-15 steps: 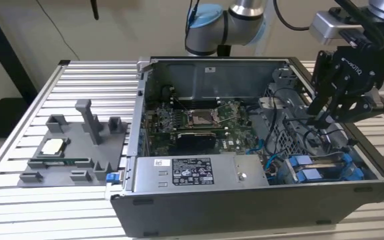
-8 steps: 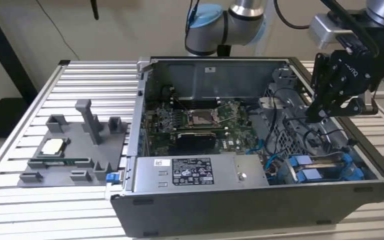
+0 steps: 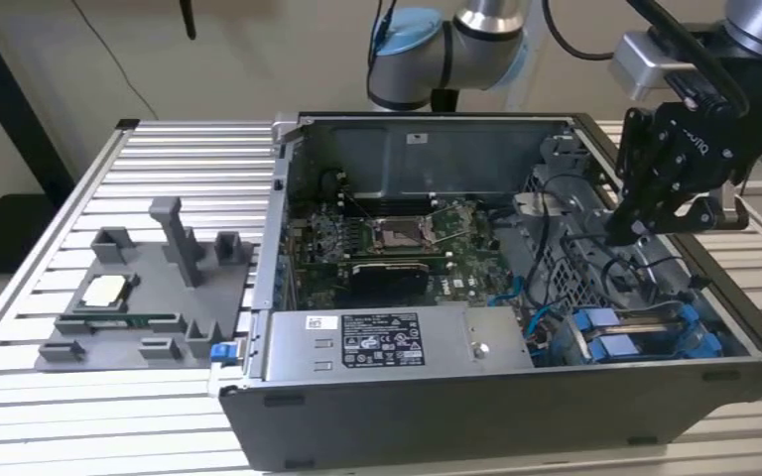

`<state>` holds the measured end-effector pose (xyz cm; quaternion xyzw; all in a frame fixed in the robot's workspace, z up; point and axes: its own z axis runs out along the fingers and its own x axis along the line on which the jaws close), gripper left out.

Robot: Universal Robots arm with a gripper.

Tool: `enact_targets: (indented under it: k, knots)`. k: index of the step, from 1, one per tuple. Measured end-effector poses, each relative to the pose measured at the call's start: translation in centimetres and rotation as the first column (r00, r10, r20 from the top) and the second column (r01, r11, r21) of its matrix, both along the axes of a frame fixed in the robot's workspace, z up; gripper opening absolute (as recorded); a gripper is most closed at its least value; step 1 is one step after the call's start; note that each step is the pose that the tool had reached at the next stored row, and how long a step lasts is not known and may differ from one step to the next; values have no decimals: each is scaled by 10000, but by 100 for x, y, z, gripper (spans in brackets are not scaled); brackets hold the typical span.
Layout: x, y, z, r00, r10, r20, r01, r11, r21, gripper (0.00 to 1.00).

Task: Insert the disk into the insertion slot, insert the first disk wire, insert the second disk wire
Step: 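Insert the first disk wire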

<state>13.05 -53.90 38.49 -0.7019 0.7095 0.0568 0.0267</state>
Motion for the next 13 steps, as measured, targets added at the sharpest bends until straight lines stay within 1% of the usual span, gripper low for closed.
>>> enact_targets:
  k: [1, 2, 6, 11, 13]
  knots:
    - [0, 0, -1, 10000, 0, 0, 0, 10000, -95, 19]
    - [0, 0, -5, 10000, 0, 0, 0, 9999, -163, 19]
    - [0, -4, -29, 10000, 0, 0, 0, 9993, -371, 19]
    - [0, -10, -54, 10000, 0, 0, 0, 9976, -695, 19]
    - [0, -16, -63, 10000, 0, 0, 0, 9964, -851, 19]
